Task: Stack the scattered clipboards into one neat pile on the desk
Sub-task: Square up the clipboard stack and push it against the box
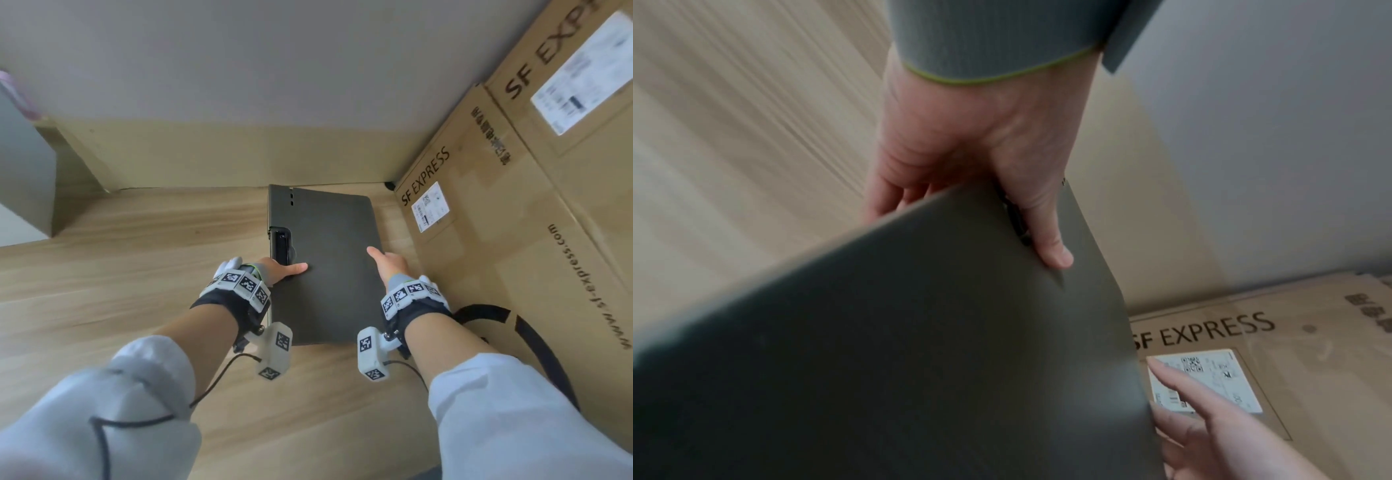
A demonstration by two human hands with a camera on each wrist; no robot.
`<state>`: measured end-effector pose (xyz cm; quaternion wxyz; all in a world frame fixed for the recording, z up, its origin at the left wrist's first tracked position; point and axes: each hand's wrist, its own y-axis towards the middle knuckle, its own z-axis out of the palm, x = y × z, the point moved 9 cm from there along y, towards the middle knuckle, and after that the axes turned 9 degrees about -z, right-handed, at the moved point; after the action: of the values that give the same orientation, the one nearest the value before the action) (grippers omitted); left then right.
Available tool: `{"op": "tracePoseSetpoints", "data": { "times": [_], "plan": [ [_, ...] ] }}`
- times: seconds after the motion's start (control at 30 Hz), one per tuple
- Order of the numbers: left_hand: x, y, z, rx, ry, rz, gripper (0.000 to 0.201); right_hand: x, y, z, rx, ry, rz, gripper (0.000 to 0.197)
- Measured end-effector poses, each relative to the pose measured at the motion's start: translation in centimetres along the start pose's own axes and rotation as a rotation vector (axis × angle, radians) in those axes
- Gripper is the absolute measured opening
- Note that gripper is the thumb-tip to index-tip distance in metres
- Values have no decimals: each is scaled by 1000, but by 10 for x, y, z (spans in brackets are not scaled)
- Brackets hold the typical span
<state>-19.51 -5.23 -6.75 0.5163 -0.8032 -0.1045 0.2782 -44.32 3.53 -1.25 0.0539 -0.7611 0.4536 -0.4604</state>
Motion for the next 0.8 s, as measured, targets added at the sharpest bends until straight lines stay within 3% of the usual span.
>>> {"op": "tracePoseSetpoints", "data": {
  "times": [0.27, 0.67, 0.8],
  "plan": [
    [-89, 35, 37, -15, -61, -3, 84, 10, 72, -57, -73, 87, 15, 60],
    [-123, 56, 62, -83, -1, -64, 85, 1, 122, -60, 17, 2, 85, 64],
    [-126, 54, 55, -165, -13, -109, 99, 3, 129, -53, 54, -96, 109, 69]
  ]
}}
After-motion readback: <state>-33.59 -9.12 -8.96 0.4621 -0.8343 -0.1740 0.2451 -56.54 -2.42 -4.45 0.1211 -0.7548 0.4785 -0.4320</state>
